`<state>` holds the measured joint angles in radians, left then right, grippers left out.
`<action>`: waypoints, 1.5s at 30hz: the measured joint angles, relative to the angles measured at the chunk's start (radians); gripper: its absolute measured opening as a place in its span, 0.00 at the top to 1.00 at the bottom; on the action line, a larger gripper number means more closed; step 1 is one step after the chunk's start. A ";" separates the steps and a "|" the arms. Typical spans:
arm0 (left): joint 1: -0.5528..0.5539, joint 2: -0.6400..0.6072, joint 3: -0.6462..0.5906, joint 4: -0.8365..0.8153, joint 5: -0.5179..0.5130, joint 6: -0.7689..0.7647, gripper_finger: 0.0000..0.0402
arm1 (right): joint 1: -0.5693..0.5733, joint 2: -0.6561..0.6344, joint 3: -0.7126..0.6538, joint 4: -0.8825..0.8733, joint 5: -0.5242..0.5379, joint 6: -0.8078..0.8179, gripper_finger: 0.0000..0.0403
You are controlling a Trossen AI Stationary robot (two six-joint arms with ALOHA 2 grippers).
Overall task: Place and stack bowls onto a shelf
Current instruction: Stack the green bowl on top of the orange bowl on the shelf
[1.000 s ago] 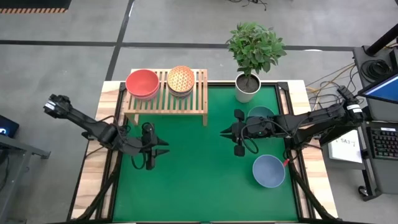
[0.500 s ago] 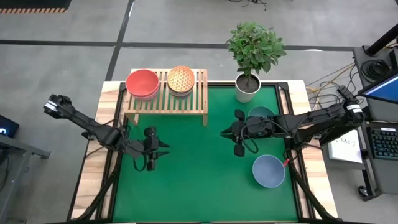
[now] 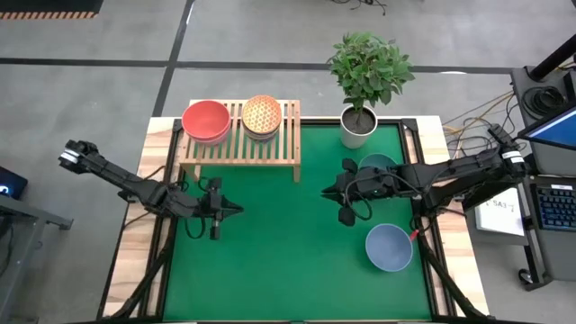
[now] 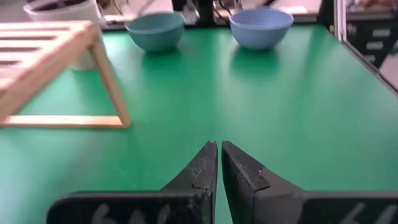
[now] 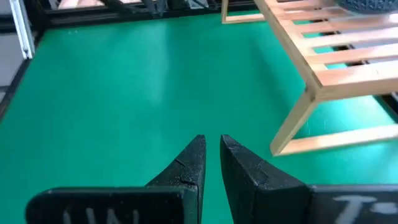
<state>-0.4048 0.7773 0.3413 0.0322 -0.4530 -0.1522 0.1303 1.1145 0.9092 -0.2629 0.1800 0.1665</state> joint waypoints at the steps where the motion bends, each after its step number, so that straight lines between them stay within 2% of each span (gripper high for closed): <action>1: 0.009 -0.022 -0.022 0.027 0.000 0.013 0.99 | 0.000 0.000 0.014 -0.024 0.000 0.021 0.91; 8: 0.068 -0.133 -0.139 0.167 0.011 0.097 1.00 | 0.003 0.000 0.089 -0.184 -0.110 0.251 0.91; 14: 0.093 -0.167 -0.161 0.225 0.010 0.163 1.00 | 0.021 0.001 0.095 -0.222 -0.189 0.453 0.91; 23: 0.094 -0.168 -0.161 0.227 0.009 0.192 1.00 | 0.078 0.001 0.095 -0.291 -0.192 0.690 0.91; 26: 0.094 -0.164 -0.161 0.230 -0.005 0.192 1.00 | 0.068 0.001 0.095 -0.449 -0.159 0.765 0.91; 30: 0.094 -0.163 -0.161 0.230 -0.045 0.194 1.00 | 0.008 0.003 0.095 -0.684 -0.054 0.852 0.91; 34: 0.094 -0.165 -0.161 0.229 -0.080 0.197 1.00 | -0.067 0.003 0.095 -0.732 0.028 0.826 0.91; 39: 0.094 -0.180 -0.161 0.229 -0.089 0.197 1.00 | -0.170 0.020 0.095 -0.737 0.005 0.707 0.89; 45: 0.094 -0.206 -0.161 0.230 -0.089 0.197 1.00 | -0.259 0.085 0.095 -0.773 -0.023 0.604 0.80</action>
<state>-0.3107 0.5717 0.1806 0.2619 -0.5419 0.0444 -0.1287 1.1991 1.0046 -1.0354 0.1570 0.7701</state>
